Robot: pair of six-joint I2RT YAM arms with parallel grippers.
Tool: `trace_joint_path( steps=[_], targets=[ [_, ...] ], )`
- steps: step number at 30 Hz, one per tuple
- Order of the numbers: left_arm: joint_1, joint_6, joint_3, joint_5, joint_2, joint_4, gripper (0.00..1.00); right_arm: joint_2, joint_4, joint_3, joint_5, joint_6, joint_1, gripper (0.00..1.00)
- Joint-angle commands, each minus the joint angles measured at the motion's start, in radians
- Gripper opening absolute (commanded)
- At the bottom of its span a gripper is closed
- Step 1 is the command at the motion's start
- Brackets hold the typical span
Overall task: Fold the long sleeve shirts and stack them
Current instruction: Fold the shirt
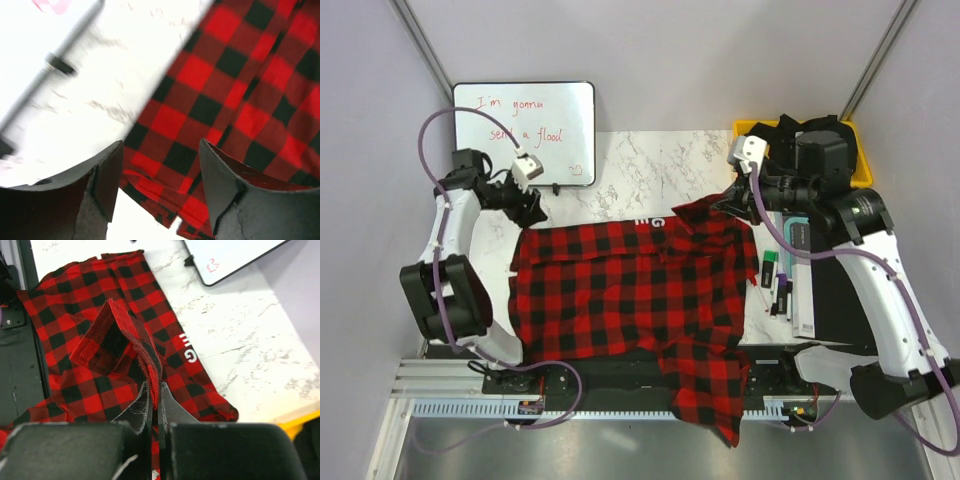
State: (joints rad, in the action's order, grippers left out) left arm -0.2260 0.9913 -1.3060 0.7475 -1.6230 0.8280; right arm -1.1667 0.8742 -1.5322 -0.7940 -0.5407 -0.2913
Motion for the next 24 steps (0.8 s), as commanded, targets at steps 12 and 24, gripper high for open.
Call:
trace_joint_path(
  steps=[12, 24],
  targets=[
    [0.596, -0.44, 0.285, -0.043, 0.712, -0.369, 0.99, -0.12, -0.132, 0.092, -0.157, 0.041, -0.137, 0.0],
    [1.056, -0.434, 0.177, -0.433, 0.552, -0.446, 0.99, -0.077, -0.164, 0.168, -0.113, 0.035, -0.21, 0.0]
  ],
)
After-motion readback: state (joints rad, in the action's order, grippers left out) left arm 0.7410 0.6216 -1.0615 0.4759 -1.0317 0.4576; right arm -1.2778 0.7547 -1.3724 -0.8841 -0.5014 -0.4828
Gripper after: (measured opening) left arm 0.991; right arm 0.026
